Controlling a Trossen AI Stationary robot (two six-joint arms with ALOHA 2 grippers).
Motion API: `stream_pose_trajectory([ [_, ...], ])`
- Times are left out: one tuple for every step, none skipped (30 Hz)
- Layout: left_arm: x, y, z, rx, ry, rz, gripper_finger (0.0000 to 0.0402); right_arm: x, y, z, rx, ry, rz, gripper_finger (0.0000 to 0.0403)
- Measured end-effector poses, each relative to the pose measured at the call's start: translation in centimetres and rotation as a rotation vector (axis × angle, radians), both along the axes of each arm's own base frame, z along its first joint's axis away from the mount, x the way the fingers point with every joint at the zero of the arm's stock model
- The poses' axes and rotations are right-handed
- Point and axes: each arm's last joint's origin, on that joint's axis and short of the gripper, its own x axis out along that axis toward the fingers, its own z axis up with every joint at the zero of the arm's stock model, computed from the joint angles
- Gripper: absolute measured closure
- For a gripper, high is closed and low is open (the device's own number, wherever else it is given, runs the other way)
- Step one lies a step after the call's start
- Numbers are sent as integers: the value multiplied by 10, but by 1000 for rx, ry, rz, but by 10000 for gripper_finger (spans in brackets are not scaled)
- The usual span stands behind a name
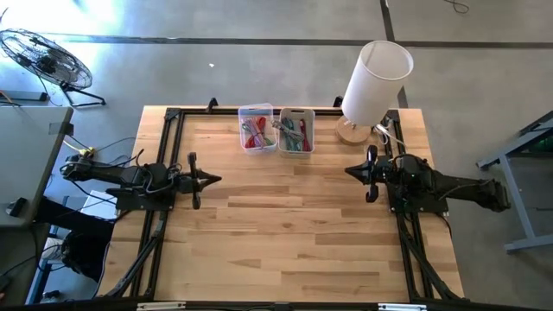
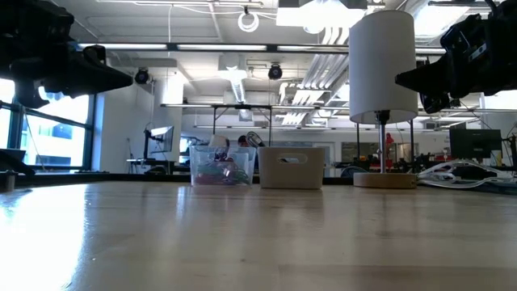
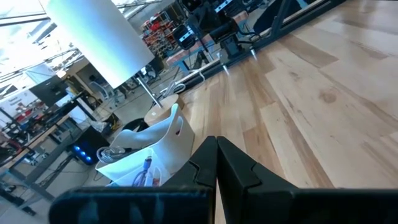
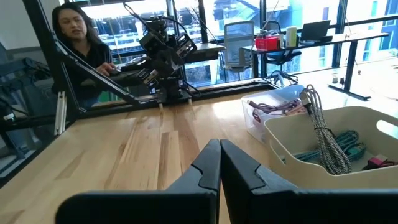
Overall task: Pick & Place USB Port
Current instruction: Return to Home Position
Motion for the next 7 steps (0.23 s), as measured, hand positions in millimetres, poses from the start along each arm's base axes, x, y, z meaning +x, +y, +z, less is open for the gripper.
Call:
stream_pose_trajectory([
  [0, 0, 0, 0, 0, 0, 401, 0, 0, 0, 0, 0, 0, 402],
  [0, 0, 0, 0, 0, 0, 401, 0, 0, 0, 0, 0, 0, 402],
  [0, 0, 0, 0, 0, -1, 401, 0, 0, 0, 0, 0, 0, 402],
  [0, 0, 0, 0, 0, -2, 401, 0, 0, 0, 0, 0, 0, 402],
  [0, 0, 0, 0, 0, -3, 401, 0, 0, 0, 0, 0, 0, 402],
  [0, 0, 0, 0, 0, -3, 401, 0, 0, 0, 0, 0, 0, 402],
  [0, 0, 0, 0, 0, -3, 401, 0, 0, 0, 0, 0, 0, 402],
])
